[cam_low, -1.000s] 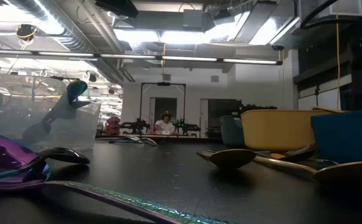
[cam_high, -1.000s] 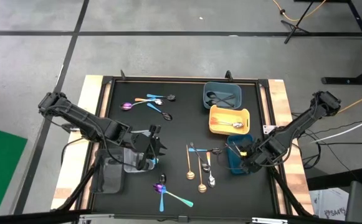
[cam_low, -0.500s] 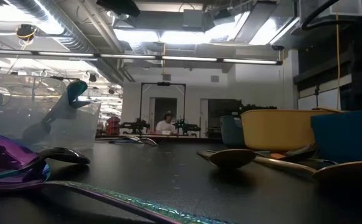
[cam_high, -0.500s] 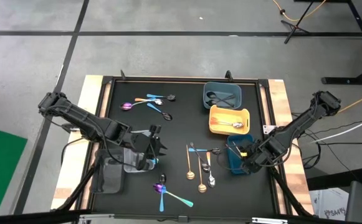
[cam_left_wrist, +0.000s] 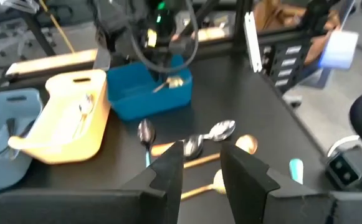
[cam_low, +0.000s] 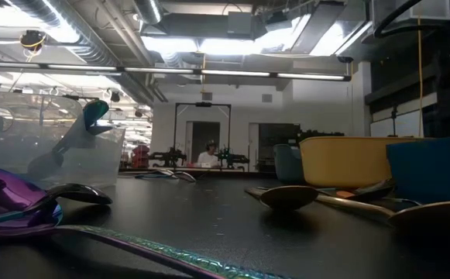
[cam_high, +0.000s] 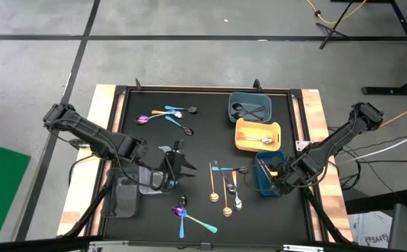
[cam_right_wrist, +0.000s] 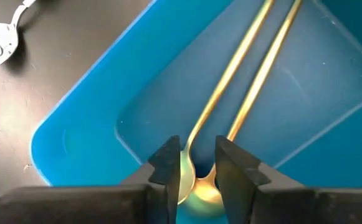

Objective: Sort silverware by color (type)
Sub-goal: Put the purple spoon into the transparent bin

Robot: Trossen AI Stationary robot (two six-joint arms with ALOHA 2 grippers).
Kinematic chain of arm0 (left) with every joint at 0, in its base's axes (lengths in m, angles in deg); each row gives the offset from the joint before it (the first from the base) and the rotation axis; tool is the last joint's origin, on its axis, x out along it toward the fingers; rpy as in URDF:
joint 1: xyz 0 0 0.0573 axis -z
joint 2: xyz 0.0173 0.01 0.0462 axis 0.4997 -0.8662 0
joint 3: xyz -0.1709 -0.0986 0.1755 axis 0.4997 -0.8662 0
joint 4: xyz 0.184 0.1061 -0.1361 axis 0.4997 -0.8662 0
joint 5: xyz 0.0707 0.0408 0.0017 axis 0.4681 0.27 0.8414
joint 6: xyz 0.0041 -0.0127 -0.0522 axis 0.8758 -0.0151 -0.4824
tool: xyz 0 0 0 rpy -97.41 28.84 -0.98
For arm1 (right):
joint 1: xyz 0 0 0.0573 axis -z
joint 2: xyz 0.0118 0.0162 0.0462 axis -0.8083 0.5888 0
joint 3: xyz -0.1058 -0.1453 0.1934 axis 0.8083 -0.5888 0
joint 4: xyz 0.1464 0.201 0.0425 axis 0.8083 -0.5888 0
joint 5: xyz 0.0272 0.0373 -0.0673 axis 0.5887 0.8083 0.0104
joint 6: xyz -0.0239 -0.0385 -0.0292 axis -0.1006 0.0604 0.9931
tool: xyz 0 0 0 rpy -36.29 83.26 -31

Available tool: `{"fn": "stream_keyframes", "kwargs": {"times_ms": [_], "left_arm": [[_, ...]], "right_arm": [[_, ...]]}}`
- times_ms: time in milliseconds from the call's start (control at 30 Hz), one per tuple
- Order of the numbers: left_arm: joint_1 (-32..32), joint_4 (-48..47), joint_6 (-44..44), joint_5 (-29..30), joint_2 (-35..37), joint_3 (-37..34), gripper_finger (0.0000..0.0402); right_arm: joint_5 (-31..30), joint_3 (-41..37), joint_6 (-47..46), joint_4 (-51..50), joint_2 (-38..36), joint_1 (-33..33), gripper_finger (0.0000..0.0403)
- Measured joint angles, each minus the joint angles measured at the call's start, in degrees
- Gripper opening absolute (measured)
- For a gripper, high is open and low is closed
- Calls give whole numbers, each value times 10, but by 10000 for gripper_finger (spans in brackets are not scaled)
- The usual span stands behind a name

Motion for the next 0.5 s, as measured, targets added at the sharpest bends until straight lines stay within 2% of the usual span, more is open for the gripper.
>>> {"fn": "stream_keyframes", "kwargs": {"times_ms": [233, 500], "left_arm": [[19, 79, 0, -2, -16, 0, 100], [46, 187, 0, -19, -89, 0, 100]], "right_arm": [[0, 0, 1, 0, 0, 0, 86], [0, 0, 1, 0, 0, 0, 86]]}}
